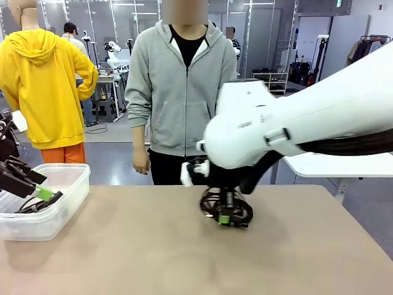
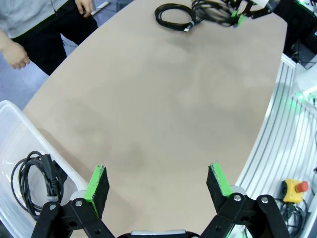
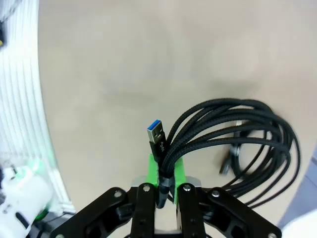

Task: Organize and store the cables.
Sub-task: Place the USB Extension Cable into the Organizing box.

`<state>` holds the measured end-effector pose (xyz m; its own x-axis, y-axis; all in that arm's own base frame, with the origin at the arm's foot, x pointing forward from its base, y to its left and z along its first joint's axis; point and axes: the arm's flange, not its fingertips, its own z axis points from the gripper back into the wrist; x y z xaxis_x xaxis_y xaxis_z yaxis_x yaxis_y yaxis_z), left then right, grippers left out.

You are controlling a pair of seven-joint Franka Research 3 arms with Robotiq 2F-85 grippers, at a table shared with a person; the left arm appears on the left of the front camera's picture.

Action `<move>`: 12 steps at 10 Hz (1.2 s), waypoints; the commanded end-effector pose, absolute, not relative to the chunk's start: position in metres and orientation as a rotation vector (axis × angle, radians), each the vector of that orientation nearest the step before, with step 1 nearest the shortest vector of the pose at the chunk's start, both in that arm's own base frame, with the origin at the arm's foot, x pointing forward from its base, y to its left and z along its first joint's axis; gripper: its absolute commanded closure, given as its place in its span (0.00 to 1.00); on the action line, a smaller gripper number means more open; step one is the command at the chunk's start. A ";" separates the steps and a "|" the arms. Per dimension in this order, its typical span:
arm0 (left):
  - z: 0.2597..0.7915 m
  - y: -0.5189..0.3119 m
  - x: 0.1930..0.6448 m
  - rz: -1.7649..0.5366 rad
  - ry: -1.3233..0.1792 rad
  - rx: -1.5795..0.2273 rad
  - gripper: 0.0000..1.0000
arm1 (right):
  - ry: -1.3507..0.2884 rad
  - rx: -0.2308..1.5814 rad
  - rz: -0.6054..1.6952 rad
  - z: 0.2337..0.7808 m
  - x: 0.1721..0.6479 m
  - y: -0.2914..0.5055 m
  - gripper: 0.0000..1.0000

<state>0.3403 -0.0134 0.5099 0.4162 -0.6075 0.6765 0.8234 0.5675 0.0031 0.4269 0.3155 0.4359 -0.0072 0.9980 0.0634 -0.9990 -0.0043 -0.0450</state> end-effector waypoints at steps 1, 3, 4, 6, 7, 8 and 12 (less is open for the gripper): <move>0.510 -0.016 0.339 -0.911 -0.679 -0.355 0.00 | -0.080 0.036 1.617 0.427 0.445 0.345 0.87; 0.510 -0.016 0.339 -0.911 -0.679 -0.355 0.00 | -0.059 0.001 1.664 0.401 0.450 0.371 0.87; 0.510 -0.016 0.339 -0.911 -0.679 -0.355 0.00 | -0.030 0.056 1.674 0.380 0.453 0.374 0.87; 0.510 -0.016 0.339 -0.911 -0.679 -0.355 0.00 | 0.026 0.202 1.683 0.347 0.447 0.380 0.87; 0.510 -0.016 0.339 -0.911 -0.679 -0.355 0.00 | 0.027 0.209 1.688 0.338 0.442 0.382 0.87; 0.510 -0.016 0.339 -0.911 -0.679 -0.355 0.00 | 0.041 0.213 1.683 0.331 0.439 0.382 0.87; 0.516 -0.012 0.338 -0.941 -0.680 -0.337 0.00 | -0.021 0.231 1.638 0.339 0.430 0.368 0.55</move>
